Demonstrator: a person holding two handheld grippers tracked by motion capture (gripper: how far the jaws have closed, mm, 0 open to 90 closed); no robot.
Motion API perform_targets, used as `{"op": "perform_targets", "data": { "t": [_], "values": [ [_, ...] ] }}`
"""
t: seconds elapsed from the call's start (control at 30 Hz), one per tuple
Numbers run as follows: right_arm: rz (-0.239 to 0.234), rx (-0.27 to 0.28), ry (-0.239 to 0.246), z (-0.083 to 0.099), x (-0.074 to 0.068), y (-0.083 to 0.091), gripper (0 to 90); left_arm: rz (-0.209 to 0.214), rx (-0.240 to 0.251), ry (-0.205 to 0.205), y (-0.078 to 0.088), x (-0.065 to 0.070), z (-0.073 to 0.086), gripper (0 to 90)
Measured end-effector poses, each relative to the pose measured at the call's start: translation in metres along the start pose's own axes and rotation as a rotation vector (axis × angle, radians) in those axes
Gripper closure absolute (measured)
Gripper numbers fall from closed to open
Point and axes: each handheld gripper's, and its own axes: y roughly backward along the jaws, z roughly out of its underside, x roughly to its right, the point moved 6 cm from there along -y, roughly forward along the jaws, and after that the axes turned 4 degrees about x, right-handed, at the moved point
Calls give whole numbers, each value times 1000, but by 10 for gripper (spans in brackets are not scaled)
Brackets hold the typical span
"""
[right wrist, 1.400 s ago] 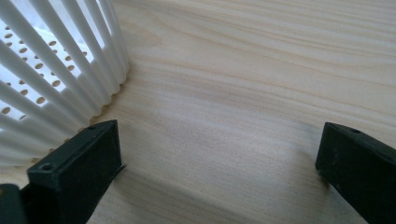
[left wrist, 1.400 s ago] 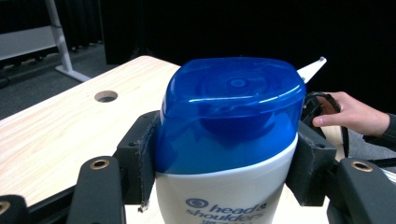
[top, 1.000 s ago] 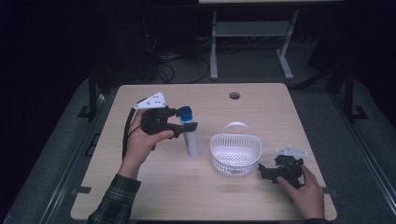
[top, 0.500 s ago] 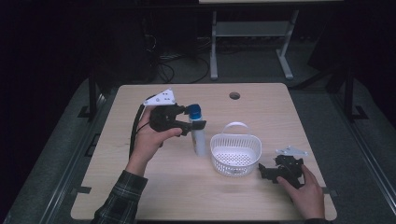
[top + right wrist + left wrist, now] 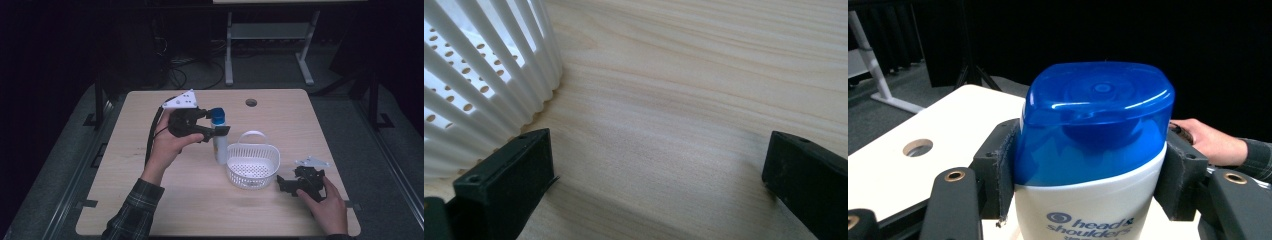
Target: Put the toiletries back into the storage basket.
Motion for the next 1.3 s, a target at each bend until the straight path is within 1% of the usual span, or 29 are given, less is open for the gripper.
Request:
{"op": "perform_targets", "data": {
  "t": [0.27,0.53,0.73,1.03,1.3],
  "values": [
    [-1,0,0,0,0,0,0,16,0,-15,-14,5,-7,363],
    [-1,0,0,0,0,0,0,23,1,-23,-24,7,-9,363],
    [-2,0,0,0,0,0,0,25,-7,-40,-33,9,-5,363],
    [-2,-1,-1,0,0,0,0,27,-8,-38,-40,8,3,363],
    [-3,-1,-1,0,0,0,0,33,-24,-44,-47,9,13,362]
  ]
}}
